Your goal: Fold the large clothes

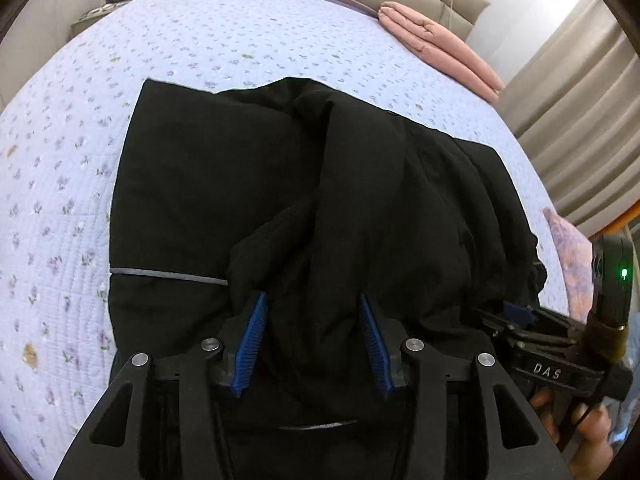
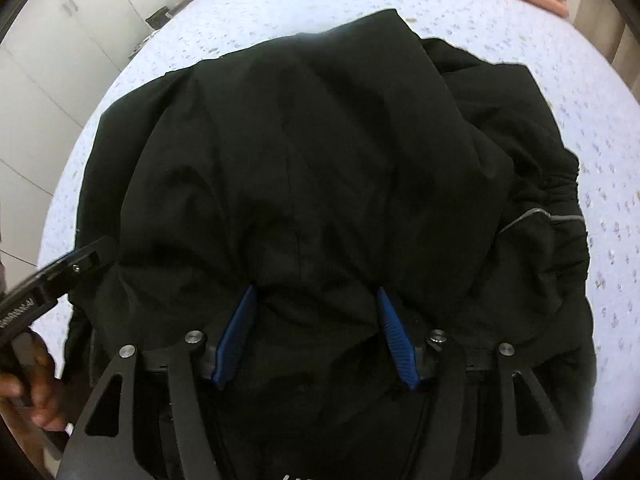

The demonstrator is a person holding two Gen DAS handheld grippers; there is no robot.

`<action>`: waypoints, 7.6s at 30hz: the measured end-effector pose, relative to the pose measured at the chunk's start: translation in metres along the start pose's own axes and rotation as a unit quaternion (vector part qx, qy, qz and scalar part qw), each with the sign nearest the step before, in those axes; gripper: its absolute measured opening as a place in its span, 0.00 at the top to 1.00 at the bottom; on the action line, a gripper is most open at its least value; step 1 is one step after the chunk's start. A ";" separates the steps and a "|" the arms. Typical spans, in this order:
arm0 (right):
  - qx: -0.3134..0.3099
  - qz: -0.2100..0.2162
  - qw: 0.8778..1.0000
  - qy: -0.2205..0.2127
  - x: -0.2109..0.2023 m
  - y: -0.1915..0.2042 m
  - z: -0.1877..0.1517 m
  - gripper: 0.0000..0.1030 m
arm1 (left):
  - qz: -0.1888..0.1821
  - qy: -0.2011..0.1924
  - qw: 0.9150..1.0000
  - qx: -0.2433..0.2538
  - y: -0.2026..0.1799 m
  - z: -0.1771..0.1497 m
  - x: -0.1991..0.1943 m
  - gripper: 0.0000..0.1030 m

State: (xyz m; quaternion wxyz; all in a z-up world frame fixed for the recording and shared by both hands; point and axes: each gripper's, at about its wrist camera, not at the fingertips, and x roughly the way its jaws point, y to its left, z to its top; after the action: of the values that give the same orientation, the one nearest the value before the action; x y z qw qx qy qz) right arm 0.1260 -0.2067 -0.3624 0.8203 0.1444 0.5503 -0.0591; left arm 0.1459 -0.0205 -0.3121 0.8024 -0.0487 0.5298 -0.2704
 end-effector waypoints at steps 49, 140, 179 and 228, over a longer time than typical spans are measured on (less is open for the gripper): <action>0.055 -0.023 0.995 0.077 -0.167 -0.164 -0.277 0.28 | 0.049 0.024 0.955 -0.290 0.099 -0.338 -0.213 0.53; 0.053 -0.069 0.996 -0.029 -0.055 -0.160 0.081 0.84 | -0.059 -0.067 0.992 -0.093 0.114 0.078 -0.054 0.78; -0.054 0.007 0.998 -0.035 -0.042 -0.178 0.135 0.27 | -0.139 0.056 0.984 -0.094 0.161 0.115 -0.001 0.39; -0.056 -0.092 0.987 -0.118 -0.124 -0.123 0.132 0.47 | -0.004 -0.079 0.983 -0.166 0.165 0.127 -0.071 0.56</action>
State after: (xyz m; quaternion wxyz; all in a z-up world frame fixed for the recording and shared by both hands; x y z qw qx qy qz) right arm 0.1635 -0.3709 -0.2227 0.8771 0.0391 0.4633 -0.1201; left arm 0.2998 0.1272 -0.2585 0.8217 -0.2042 0.5018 -0.1770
